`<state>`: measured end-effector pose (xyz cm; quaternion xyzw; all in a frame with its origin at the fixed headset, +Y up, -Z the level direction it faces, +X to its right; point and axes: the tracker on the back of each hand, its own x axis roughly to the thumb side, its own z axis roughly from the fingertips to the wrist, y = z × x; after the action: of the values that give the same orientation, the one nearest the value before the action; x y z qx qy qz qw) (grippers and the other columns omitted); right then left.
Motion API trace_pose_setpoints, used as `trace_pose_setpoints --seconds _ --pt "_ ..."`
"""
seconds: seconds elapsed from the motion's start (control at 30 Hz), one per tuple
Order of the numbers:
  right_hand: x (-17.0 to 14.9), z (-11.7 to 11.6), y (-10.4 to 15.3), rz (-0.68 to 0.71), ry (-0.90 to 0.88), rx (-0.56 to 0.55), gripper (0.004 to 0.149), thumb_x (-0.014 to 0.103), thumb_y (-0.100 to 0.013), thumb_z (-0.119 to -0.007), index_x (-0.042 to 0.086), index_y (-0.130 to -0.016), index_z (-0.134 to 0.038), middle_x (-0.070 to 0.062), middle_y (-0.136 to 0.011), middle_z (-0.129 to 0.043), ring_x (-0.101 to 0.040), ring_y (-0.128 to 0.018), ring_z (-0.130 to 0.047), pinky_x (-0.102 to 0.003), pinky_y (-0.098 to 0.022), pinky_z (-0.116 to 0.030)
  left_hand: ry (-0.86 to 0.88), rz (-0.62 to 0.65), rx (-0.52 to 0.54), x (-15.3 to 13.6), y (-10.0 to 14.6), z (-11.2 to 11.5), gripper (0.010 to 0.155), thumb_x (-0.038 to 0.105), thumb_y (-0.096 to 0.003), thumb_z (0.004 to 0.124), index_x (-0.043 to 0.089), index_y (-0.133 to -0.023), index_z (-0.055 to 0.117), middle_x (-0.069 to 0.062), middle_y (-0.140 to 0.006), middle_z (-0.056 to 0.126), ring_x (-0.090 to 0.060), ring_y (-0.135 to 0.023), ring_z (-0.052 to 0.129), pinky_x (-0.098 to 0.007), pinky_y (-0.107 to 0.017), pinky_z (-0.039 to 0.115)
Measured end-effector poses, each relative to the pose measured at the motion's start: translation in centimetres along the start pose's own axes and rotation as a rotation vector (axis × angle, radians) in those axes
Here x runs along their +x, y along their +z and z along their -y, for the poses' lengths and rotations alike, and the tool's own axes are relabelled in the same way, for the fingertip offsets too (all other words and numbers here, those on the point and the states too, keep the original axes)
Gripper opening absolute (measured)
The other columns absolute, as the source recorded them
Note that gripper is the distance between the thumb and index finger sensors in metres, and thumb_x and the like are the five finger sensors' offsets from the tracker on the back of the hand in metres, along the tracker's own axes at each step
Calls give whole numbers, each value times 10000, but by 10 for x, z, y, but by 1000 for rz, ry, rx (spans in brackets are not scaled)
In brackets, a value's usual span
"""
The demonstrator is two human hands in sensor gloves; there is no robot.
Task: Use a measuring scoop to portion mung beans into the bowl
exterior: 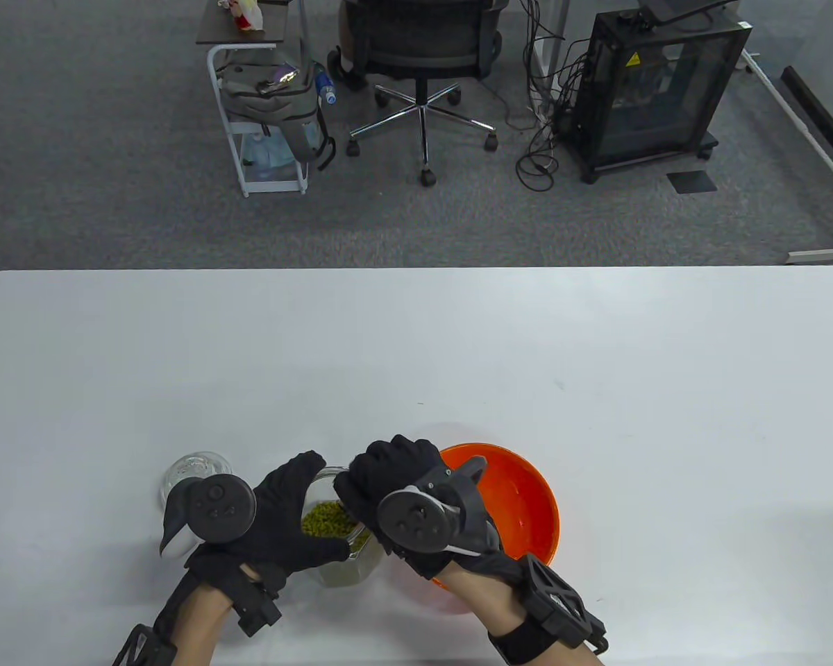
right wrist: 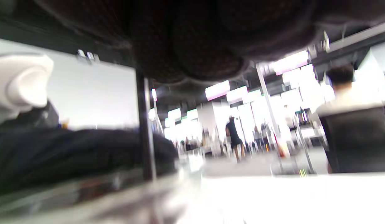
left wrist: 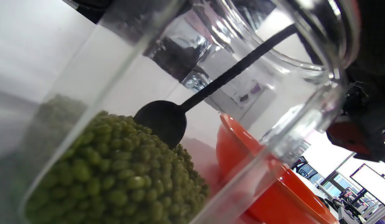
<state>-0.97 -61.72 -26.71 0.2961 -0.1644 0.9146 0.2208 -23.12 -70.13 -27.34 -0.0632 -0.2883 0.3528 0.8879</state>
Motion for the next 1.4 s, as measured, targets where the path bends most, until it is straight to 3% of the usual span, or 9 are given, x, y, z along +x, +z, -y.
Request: trace_pose_setpoints --seconds 0.37,0.83,1.07,1.4 --pt "-23 -8 2 -120 -303 34 423 433 -481 -795 63 -600 -963 -129 -482 -1002 -252 -286 -968 -397 -237 -851 -1 0 -1 0 0 0 1244 834 -390 866 -15 -1088 283 -315 -1143 394 -613 -1023 552 -762 -722 488" --pt "-62 -11 18 -441 -595 41 430 417 -484 -789 40 -582 -970 -139 -443 -1010 -241 -232 -972 -380 -181 -856 -7 -2 -5 -1 0 0 1242 835 -394 861 -16 -1088 281 -317 -1143 393 -612 -1023 553 -761 -722 488" --pt "-81 -11 27 -559 -675 40 430 421 -487 -782 44 -583 -966 -134 -441 -1008 -234 -229 -970 -374 -176 -855 -6 -3 -6 -1 0 0 1240 834 -395 861 -13 -1088 279 -317 -1143 392 -613 -1023 553 -761 -721 488" --pt "-101 -6 37 -624 -742 27 429 425 -490 -775 51 -589 -962 -129 -449 -1004 -230 -239 -966 -371 -183 -853 -6 -4 -7 -1 1 0 1241 834 -395 860 -13 -1089 278 -317 -1144 390 -613 -1023 552 -761 -721 489"
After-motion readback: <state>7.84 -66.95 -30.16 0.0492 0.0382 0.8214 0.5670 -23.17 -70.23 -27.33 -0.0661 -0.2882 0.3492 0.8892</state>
